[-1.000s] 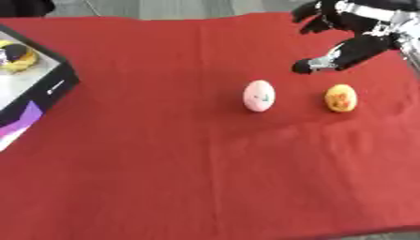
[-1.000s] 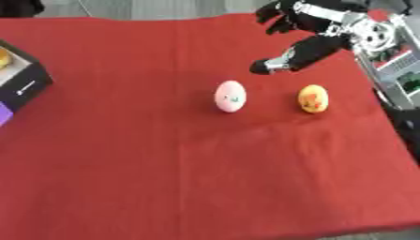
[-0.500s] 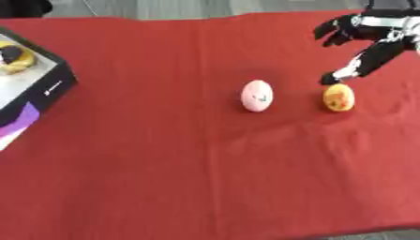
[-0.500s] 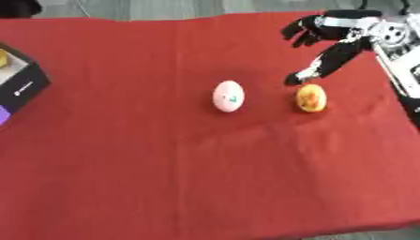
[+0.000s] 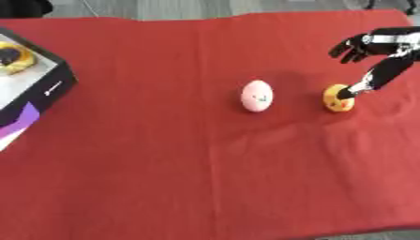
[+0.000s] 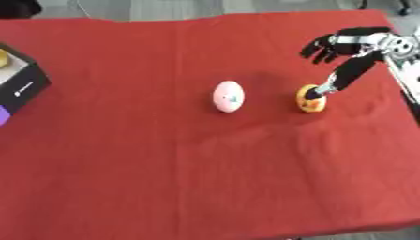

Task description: Pick up the objects with one hand, pass them to the other hand, and then place them into the box on the other side of the table.

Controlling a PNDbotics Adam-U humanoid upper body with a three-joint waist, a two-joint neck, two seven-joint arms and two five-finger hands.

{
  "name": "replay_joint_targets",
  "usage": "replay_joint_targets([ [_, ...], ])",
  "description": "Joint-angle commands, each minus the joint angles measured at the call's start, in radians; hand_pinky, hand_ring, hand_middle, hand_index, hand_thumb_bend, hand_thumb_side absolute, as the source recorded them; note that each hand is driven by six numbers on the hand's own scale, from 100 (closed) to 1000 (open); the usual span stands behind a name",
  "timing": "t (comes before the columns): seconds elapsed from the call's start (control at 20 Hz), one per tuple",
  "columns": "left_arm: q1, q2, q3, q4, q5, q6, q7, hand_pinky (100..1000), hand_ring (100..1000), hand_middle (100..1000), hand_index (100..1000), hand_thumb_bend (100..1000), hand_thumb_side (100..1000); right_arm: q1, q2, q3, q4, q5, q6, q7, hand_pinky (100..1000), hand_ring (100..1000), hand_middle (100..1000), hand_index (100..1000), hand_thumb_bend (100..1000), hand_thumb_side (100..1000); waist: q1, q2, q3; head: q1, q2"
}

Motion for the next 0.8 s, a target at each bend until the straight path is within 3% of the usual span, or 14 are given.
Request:
replay_joint_targets([
  [0.05,-0.011,0.038,0.013,-0.016,0.005,0.001,0.005,851,749,706,716,740,375,-0.009,-0.043,-0.002,0.01,0.025,-0.007,-0.005,901,858,859,880,616,208,0.002,-0.018,-0.001,-0.007,-0.004],
  [0.8,-0.004,0.03,0.014,-0.022,0.011,0.006,0.011,853,748,703,712,741,379,0.0,-0.011,0.013,0.107,0.137,-0.008,-0.09,876,825,801,826,558,179,0.007,-0.008,0.005,-0.012,-0.007],
])
